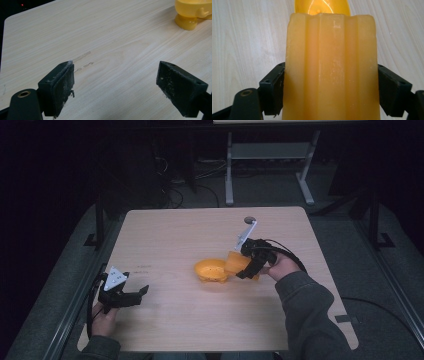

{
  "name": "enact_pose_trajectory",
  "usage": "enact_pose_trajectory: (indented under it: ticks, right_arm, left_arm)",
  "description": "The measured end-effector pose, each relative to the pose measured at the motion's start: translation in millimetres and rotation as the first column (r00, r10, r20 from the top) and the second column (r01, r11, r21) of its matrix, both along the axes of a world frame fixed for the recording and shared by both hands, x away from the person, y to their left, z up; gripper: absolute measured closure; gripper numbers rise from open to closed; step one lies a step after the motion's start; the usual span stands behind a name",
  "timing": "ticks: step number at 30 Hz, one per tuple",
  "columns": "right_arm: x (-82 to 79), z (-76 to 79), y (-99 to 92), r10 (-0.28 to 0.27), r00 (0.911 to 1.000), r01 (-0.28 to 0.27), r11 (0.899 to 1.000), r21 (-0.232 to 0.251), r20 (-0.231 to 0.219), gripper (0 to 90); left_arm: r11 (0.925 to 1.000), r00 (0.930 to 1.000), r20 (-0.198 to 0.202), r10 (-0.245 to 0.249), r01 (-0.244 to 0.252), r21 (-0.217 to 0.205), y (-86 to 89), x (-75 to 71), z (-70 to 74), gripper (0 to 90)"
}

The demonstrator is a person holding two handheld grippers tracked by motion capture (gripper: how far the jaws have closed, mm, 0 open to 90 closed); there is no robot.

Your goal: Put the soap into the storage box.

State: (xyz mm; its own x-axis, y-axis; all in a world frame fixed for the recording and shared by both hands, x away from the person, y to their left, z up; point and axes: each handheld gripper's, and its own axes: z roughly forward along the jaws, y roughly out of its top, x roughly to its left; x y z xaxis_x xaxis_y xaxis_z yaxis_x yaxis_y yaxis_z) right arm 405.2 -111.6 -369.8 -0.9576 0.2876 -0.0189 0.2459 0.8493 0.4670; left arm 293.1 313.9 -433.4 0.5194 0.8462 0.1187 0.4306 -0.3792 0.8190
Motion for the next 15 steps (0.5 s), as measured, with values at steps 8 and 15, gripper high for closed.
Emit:
enact_pose_trajectory:
  ticks: [8, 15]
  right_arm:
    - [5.2, 4.7, 10.9, 0.022, 0.9997, -0.022, 1.000, -0.012, 0.005, 20.4]
    - [9.9, 5.7, 18.8, 0.040, 0.9992, -0.040, 0.999, -0.012, -0.001, 20.4]
  left_arm:
    - [1.0000, 1.0000, 0.002, 0.001, -0.001, -0.005, 0.0, 0.1, -0.1, 14.1]
    - [1.0000, 1.0000, 0.004, 0.000, 0.000, -0.006, 0.3, 0.3, -0.1, 14.1]
